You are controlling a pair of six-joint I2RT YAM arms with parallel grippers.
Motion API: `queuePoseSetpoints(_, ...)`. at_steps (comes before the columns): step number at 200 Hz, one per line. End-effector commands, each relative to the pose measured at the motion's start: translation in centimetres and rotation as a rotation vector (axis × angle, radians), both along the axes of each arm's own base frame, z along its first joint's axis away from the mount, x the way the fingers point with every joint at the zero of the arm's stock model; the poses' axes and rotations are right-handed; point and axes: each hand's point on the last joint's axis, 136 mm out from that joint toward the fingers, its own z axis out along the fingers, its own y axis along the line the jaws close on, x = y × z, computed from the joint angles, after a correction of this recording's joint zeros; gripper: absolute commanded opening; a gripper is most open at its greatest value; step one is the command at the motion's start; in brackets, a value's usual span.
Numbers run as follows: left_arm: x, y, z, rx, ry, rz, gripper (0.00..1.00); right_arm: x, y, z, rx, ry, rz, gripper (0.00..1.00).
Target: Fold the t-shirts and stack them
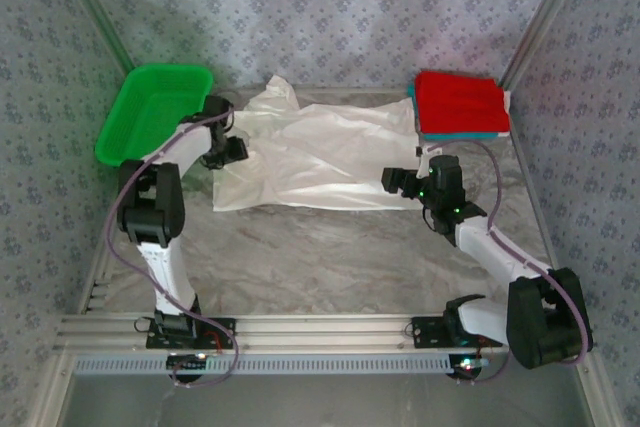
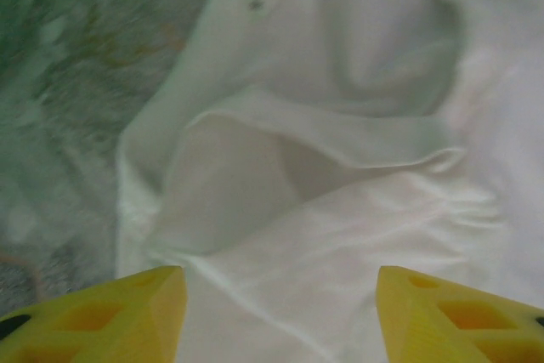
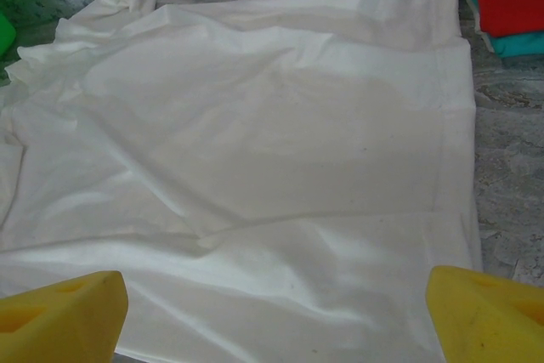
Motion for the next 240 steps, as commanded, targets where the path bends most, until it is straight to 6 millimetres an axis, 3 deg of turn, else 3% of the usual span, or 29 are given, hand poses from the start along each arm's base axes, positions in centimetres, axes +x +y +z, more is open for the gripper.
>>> queuePoseSetpoints(1,0.5,1.1,1.2,-0.015,-0.058,0.056,0.61,0.3,0.1,0.6,0.020,-0.006,0.001,0.93)
queuePoseSetpoints(33,1.8,0.9,0.5,-0.020,-0.081,0.035,0.61,0.2,0.2,0.5,0.030,0.000,0.005,0.93)
queuePoseSetpoints(63,3.5,0.5,0.0,-0.024,-0.091,0.011,0.42,0.2,0.2,0.6,0.037,-0.001,0.001,0.93)
queuePoseSetpoints(88,4.3,0.1,-0.7,-0.036,-0.067,0.002,0.44,0.0,-0.1,0.9,0.033,-0.010,-0.010,0.93)
queuePoseSetpoints(122,3.4,0.0,-0.5,-0.028,-0.051,0.019,0.50,-0.3,-0.4,1.0,0.027,-0.013,-0.015,0.93)
queuePoseSetpoints(175,0.8,0.8,1.6,-0.010,-0.104,0.078,0.53,0.0,-0.1,0.8,0.030,-0.009,-0.004,0.93)
queuePoseSetpoints(240,0.9,0.8,-0.4,-0.016,-0.084,0.087,0.53,-0.1,0.0,0.7,0.035,0.000,0.008,0.93)
